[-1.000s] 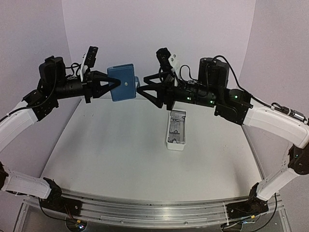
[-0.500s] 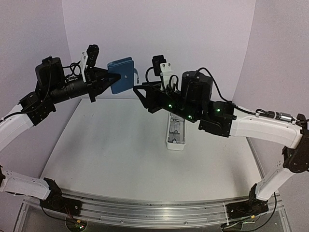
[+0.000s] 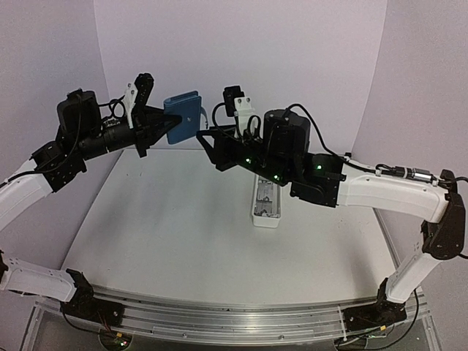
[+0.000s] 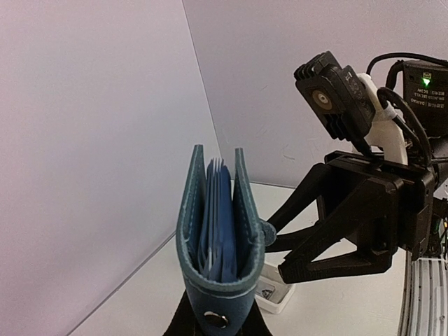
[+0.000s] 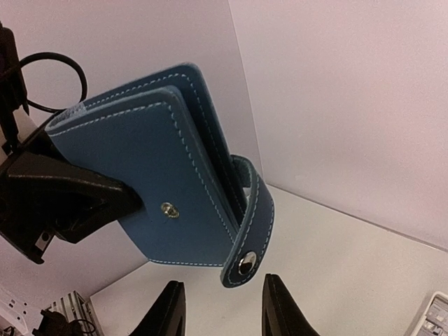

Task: Put the credit cards into the card holder
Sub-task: Close the card holder at the center of the board.

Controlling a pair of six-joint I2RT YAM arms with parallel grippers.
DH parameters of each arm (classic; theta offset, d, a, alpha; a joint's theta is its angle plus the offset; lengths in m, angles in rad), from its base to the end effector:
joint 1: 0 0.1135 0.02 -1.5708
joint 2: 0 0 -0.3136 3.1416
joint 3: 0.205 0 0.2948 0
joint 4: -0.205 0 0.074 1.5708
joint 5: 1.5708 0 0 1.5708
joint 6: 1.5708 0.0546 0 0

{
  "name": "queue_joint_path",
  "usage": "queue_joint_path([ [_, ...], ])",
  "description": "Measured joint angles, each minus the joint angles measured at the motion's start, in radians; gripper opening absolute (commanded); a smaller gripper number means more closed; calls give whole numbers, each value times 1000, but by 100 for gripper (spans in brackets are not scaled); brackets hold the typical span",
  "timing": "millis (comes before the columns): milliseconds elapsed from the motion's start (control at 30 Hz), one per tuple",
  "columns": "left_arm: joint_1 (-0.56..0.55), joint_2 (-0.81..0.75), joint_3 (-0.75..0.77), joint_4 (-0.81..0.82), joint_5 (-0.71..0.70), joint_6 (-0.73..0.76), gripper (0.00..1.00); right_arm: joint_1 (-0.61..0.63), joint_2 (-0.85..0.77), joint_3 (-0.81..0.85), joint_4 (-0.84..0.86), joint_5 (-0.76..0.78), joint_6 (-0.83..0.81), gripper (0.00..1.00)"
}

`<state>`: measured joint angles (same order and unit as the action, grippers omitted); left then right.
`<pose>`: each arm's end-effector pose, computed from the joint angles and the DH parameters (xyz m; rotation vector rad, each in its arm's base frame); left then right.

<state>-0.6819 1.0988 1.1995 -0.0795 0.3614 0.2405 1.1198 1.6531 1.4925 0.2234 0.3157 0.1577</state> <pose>0.2080 -0.1937 0.4842 0.9539 1.2660 -0.6262 0.2183 0.4120 0.4470 -0.4814 1.4867 0.7812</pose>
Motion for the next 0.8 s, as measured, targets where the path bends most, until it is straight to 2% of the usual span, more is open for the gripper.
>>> queue_joint_path([
  [67, 0, 0, 0, 1, 0, 0, 0, 0, 0, 3, 1, 7, -5, 21],
  [233, 0, 0, 0, 1, 1, -1, 0, 0, 0, 9, 3, 25, -3, 24],
  [400, 0, 0, 0, 1, 1, -1, 0, 0, 0, 9, 3, 30, -14, 10],
  [533, 0, 0, -3, 1, 2, -1, 0, 0, 0, 9, 3, 36, -26, 8],
  [700, 0, 0, -3, 0, 3, -1, 0, 0, 0, 11, 2, 44, -30, 0],
  [800, 0, 0, -3, -3, 4, -1, 0, 0, 0, 11, 2, 43, -35, 0],
])
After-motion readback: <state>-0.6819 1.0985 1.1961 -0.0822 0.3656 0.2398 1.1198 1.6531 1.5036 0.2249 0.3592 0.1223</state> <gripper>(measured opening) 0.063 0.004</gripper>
